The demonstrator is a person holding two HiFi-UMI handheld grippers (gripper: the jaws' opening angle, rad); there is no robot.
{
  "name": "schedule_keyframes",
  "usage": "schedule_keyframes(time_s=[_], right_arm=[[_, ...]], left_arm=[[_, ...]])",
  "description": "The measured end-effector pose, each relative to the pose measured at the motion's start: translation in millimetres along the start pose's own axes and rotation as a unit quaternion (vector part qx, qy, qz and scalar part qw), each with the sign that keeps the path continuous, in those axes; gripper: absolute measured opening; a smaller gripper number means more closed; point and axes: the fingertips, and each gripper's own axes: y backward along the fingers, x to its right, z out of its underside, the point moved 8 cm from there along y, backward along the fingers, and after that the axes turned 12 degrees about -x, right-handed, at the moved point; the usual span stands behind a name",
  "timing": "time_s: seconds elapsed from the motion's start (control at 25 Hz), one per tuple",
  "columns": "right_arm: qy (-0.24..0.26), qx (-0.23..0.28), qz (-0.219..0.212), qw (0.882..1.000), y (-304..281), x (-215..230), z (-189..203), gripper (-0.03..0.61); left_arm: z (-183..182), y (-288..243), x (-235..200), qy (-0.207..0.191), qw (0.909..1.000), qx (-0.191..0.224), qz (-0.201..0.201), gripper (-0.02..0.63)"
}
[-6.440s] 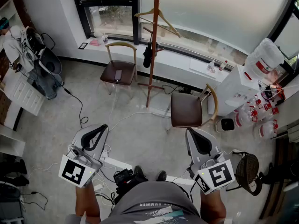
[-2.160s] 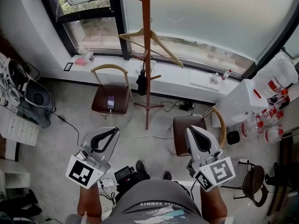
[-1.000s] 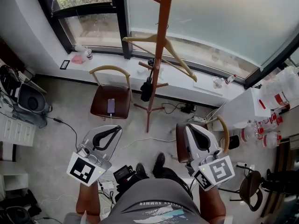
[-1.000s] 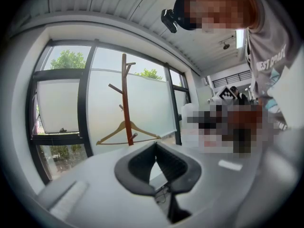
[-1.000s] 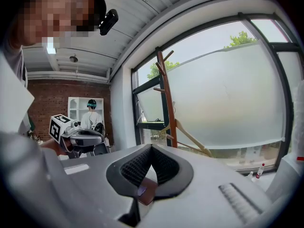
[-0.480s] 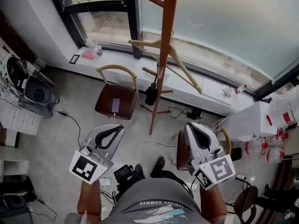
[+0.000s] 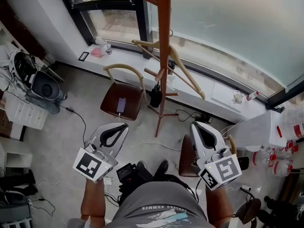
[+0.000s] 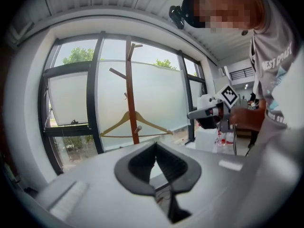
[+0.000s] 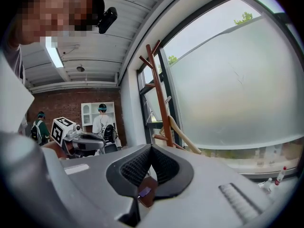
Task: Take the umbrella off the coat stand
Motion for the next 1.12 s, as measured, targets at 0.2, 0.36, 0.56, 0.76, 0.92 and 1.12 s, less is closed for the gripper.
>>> schedule_keyframes(time_s=[0.2,0.36,0.56,0.76,0.92,1.12], right_arm=[[-0.003,-0.008,-0.004,1.0,-3,3,5,0.0],[-0.006,-0.01,0.007,1.0,-7,8,7,0.0],[-0.014,-0.018,0.025,0.999,-8,15,9,0.0],[-0.024,-0.027,0.043,0.998,-13,20,11,0.0],[-0.032,-0.037,0.051,0.998,-21,21,17,0.0],[-0.04,-0.046,0.064,0.996,-30,20,21,0.0]], left_arm=[[4,-13,-3,0.001,1.0,-0.004,-0.001,0.002],[11,-26,-8,0.003,0.9999,-0.012,0.008,0.003],[12,-49,-16,0.009,0.9993,-0.008,0.034,0.003],[12,-70,-32,-0.001,0.9991,-0.013,0.041,0.003],[20,-87,-42,0.006,0.9981,-0.014,0.059,0.003],[31,-109,-60,-0.005,0.9976,-0.015,0.068,0.003]])
